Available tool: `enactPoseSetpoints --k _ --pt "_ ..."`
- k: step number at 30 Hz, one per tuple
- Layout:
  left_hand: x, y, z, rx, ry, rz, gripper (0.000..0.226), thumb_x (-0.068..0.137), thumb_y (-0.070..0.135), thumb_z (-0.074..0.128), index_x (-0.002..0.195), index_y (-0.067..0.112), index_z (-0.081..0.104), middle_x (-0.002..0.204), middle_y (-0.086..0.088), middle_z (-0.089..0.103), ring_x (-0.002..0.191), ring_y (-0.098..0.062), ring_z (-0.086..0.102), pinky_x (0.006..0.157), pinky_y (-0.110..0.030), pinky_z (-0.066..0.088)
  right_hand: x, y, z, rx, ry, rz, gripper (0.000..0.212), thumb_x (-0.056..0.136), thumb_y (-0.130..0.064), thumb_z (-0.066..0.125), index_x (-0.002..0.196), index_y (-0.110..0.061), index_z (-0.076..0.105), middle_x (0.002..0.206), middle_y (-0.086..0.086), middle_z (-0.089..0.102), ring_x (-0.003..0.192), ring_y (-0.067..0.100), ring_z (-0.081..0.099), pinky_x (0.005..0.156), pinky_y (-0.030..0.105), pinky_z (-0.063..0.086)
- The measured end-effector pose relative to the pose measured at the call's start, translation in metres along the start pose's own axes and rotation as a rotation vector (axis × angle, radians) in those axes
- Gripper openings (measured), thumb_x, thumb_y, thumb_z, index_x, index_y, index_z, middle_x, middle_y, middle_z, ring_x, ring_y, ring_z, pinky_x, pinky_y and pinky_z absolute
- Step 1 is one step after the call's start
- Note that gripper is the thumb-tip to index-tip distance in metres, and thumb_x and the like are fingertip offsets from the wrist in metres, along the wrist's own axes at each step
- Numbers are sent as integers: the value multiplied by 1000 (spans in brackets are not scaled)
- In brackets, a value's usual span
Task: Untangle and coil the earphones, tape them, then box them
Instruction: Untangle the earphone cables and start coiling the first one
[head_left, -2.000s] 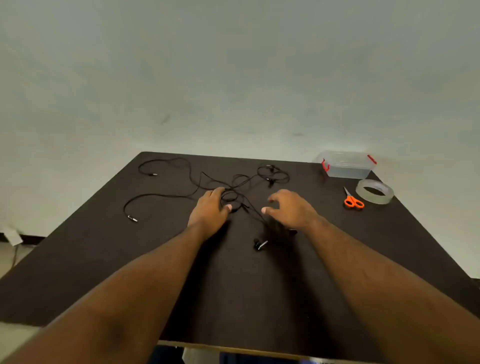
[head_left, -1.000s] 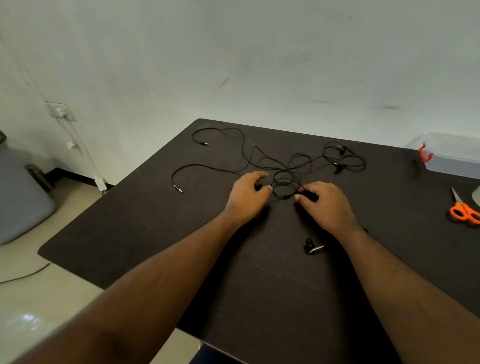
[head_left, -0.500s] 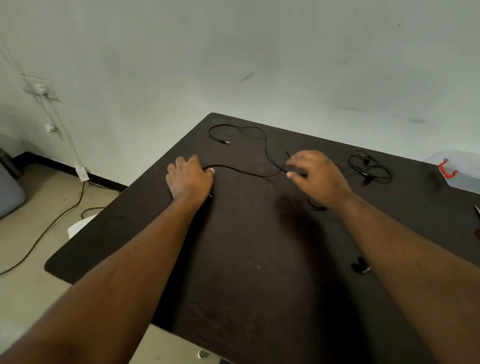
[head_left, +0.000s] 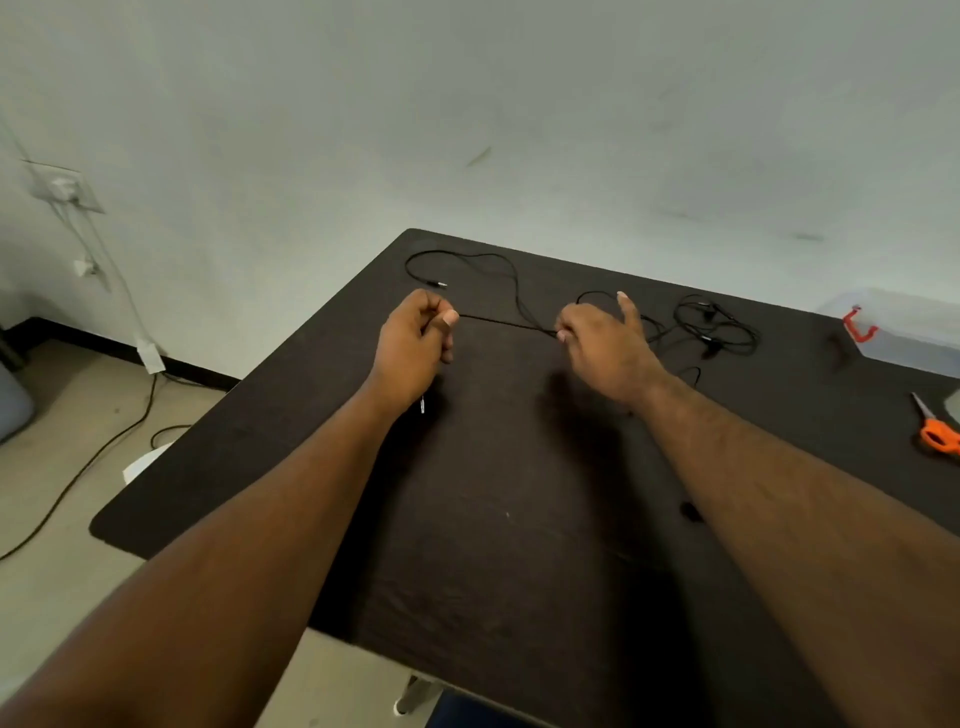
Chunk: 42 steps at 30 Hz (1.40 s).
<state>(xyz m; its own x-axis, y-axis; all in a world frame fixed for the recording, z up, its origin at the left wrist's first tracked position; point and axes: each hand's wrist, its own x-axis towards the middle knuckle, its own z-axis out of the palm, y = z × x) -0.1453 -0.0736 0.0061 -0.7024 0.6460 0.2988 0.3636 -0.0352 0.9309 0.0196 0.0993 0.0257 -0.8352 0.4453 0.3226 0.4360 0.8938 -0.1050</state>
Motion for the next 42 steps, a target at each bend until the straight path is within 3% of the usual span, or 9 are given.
enactPoseSetpoints --k 2,5,12,17,24,28,31,38,42 --pt "2 6 7 70 -58 64 9 98 16 55 93 23 59 73 3 57 65 -8 54 66 -27 51 -15 18 -23 29 59 -27 10 99 -14 41 98 -18 51 84 -7 55 79 21 58 114 47 23" --pt "1 22 20 284 -248 136 7 97 18 58 97 16 65 77 3 59 65 -7 51 63 -21 48 -44 44 -66 3 22 -33 10 100 -20 42 99 -16 51 92 -2 57 84 27 57 80 41 46" --pt "-1 65 29 355 -259 221 16 89 26 69 81 12 68 69 3 66 58 3 57 59 -12 41 -134 112 -143 -156 54 114 22 100 -28 43 103 -14 60 100 4 62 91 25 58 83 45 47" --pt "-6 90 36 415 -247 289 19 93 26 64 79 14 63 71 6 63 60 1 52 56 -12 37 -157 116 -157 -12 180 151 17 97 -16 54 97 -6 68 91 8 68 84 24 60 73 31 42" --pt "2 62 52 253 -50 150 20 94 22 64 87 4 65 82 0 64 71 -3 54 61 -7 39 -156 119 -123 194 398 326 14 93 -11 61 94 -2 72 90 10 72 83 22 63 72 27 44" --pt "11 36 73 150 51 59 20 94 21 62 89 3 68 89 -13 69 78 -12 57 64 -12 43 -134 121 -98 363 529 437 14 92 -9 62 96 -1 73 86 3 68 83 12 58 65 -1 34" --pt "20 17 71 235 22 50 18 94 22 63 88 6 68 88 -5 68 82 -12 59 63 -2 39 -121 136 -82 365 475 419 15 90 -10 65 98 -1 74 90 5 71 86 14 62 71 6 38" --pt "35 4 79 44 130 -78 15 95 23 62 81 18 66 87 -1 69 89 -18 66 86 -30 54 -98 137 -50 434 580 478 14 88 -12 67 97 -6 75 92 3 73 86 11 64 80 24 52" --pt "30 9 93 31 217 -192 16 90 25 68 104 16 68 102 2 68 100 -14 64 94 -29 51 -91 96 -24 486 743 441 12 89 -10 65 96 -6 75 87 -4 69 80 4 62 74 10 47"
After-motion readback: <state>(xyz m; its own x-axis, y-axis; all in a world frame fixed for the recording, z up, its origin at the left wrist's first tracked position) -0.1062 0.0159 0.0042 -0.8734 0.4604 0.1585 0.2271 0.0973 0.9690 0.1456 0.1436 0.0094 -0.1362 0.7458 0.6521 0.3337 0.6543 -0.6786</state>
